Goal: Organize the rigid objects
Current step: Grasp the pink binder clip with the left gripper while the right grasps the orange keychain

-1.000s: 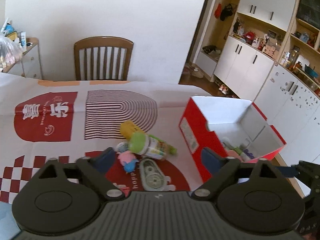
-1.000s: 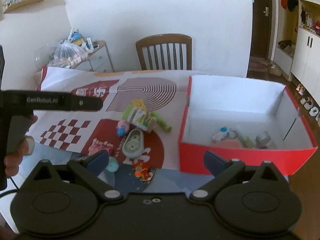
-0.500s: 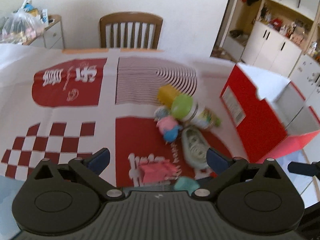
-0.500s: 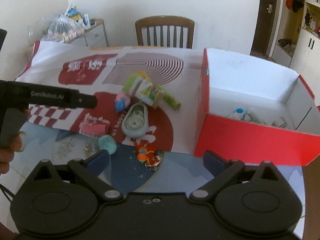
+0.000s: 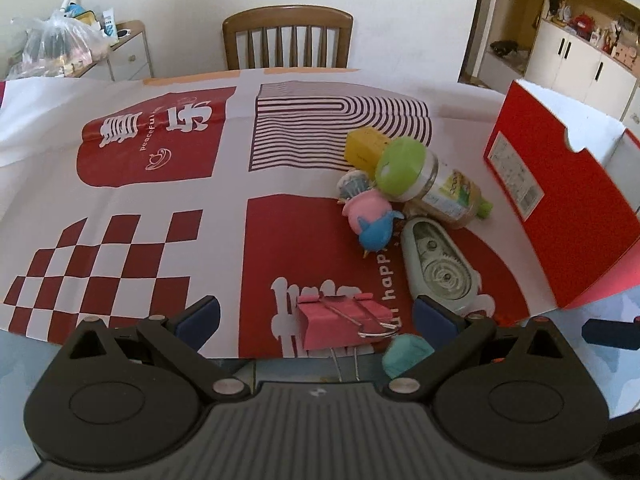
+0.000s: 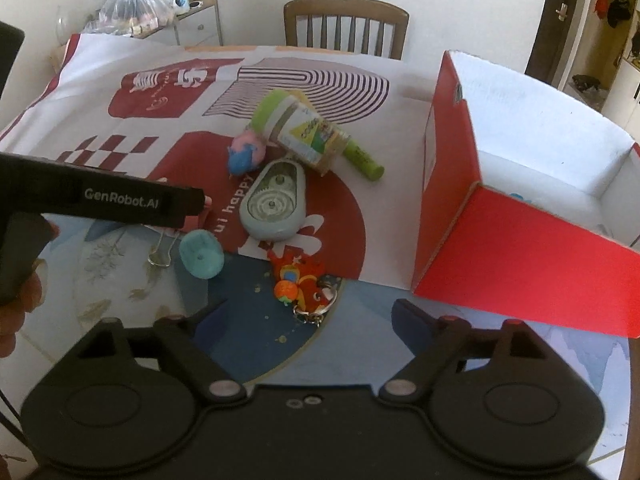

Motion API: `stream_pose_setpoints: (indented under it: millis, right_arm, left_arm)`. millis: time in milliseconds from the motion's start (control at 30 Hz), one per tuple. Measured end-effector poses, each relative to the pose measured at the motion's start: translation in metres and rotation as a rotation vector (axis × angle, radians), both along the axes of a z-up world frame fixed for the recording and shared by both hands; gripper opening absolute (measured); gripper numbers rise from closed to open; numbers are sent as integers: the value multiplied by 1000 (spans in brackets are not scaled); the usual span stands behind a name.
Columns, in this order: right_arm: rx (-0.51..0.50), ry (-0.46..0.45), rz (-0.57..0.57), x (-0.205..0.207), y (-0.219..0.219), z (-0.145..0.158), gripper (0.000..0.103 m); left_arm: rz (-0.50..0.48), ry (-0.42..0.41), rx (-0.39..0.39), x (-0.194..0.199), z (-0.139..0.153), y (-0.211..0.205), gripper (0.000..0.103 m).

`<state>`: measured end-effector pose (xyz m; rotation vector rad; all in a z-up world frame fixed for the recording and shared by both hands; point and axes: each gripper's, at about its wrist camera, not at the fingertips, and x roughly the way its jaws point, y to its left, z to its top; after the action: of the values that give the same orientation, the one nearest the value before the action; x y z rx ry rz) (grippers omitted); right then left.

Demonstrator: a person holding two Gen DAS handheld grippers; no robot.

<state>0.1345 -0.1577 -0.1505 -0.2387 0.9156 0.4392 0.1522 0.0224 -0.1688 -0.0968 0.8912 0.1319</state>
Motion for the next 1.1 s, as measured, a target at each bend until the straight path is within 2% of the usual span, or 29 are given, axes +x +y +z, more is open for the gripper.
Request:
stream_pose_setpoints:
  millis: [267, 467, 633, 767, 867, 933, 1100]
  right_arm:
    - [-10, 9, 24, 12, 7, -11, 73]
    - [-21, 18, 43, 17, 13, -19, 60]
    - [-22, 13, 58, 18, 17, -21, 58]
    - [-13, 11, 58, 20, 18, -21, 50]
    - [-14, 0, 46, 21, 19, -20, 38]
    - [-11, 1, 45, 21, 18, -20, 38]
    - [-23, -10, 37, 20, 17, -18, 36]
  left_arm:
    - [44, 32, -38, 8, -13, 8, 102]
    - [23, 25, -42, 9, -15, 6, 91]
    - [-1, 20, -34, 8, -15, 2, 82]
    - [-9, 10, -46, 7, -14, 2, 75]
    - [-22, 0, -50, 6, -11, 2, 64]
    - [-29, -3, -51, 6, -11, 2, 55]
    - [-37, -7, -55, 5, -9, 4, 54]
